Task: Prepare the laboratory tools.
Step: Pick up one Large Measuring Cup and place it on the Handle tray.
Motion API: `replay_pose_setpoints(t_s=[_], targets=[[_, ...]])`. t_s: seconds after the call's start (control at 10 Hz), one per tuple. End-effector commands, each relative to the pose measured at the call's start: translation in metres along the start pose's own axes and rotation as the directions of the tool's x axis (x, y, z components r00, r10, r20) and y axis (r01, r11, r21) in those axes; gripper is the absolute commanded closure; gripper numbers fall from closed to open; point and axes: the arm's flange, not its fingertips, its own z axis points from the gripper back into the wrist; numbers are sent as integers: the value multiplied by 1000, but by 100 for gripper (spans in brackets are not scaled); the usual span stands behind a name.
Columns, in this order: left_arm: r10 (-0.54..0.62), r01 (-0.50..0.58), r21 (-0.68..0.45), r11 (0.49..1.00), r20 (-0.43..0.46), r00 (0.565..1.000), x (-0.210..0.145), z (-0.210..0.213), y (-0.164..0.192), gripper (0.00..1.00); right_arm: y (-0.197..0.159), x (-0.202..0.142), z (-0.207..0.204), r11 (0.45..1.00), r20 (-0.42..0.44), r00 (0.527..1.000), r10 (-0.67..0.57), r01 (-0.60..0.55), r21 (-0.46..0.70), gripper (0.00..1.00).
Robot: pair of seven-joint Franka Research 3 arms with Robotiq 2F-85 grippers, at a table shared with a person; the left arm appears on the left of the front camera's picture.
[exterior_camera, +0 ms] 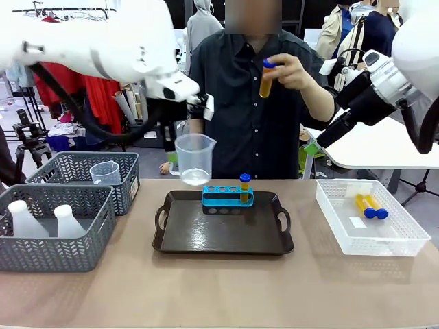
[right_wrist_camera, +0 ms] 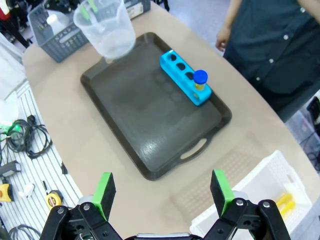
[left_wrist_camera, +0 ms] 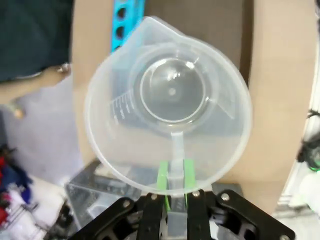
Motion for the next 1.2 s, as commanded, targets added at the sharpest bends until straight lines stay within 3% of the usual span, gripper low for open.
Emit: replay_pose_setpoints(t_s=[0.0,0.3,0.7,0.9,1.1], targets=[[-127,127,-12,992,-12,992,26,-10,5,100,-1,1,1,1000,17,1000,-3,3,16,0],[-213,212,-57,976,-20,977,77,-47,-4,100,-1,1,1,1000,17,1000,-3,3,16,0],[-238,240,-86,967,31,971,120,-84,-15,100,-1,1,1,1000,17,1000,-3,3,16,0],[-207,211,-111,971,45,977,131,-96,-10,100,-1,1,1,1000,17,1000,-3,3,16,0],[-245,248,-106,963,41,969,122,-91,-20,100,-1,1,1,1000,17,1000,-3,3,16,0]])
